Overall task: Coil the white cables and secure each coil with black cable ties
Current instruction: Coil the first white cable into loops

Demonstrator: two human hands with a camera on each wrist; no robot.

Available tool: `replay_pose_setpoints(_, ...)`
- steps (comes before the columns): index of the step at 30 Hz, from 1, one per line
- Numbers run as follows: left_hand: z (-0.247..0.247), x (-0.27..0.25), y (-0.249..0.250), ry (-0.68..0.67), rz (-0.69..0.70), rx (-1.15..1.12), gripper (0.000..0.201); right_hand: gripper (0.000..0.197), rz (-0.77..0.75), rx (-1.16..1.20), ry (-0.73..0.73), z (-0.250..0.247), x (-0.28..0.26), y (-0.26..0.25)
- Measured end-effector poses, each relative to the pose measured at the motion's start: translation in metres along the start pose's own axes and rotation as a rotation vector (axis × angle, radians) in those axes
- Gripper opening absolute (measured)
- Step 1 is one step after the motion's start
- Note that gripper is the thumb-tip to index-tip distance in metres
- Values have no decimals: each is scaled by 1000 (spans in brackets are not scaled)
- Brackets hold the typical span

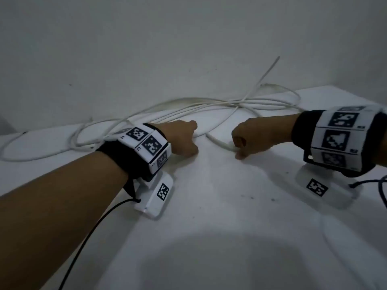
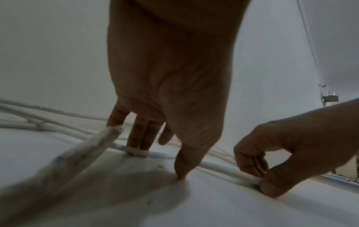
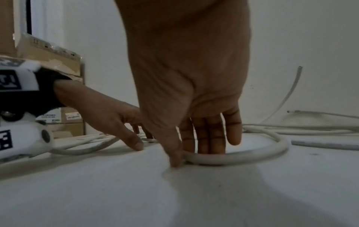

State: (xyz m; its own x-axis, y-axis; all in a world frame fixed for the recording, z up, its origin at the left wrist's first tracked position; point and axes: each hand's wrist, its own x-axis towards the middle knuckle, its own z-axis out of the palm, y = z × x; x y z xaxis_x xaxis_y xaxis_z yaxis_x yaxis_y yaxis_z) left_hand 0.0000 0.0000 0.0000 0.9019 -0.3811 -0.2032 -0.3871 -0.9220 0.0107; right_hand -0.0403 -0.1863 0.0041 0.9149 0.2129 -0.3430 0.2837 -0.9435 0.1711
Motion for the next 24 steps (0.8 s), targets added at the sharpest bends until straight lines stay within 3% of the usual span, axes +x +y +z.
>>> replay_pose_setpoints(2,1,5,2,-24,-15,36,57,30,-13,-21,26,0,-1,4)
replay_pose_setpoints(5,3,2,3,-16,5,86,48,24,0,137,63,-5,-10,12)
replay_pose_setpoints(9,1,-15,5,4,2,116,55,19,15,289,383,-31,-32,32)
replay_pose_setpoints(13,-11,-35,8,167,24,52,62,17,9,806,713,-67,-59,42)
replay_pose_setpoints(16,-27,-50,13,292,45,-86,62,23,-77,1191,846,-91,-81,39)
replay_pose_setpoints(20,-37,-73,25,417,86,-233,70,33,-126,1483,845,-112,-115,24)
replay_pose_setpoints(24,-25,-96,47,408,170,-317,92,34,-212,1979,714,-135,-154,16)
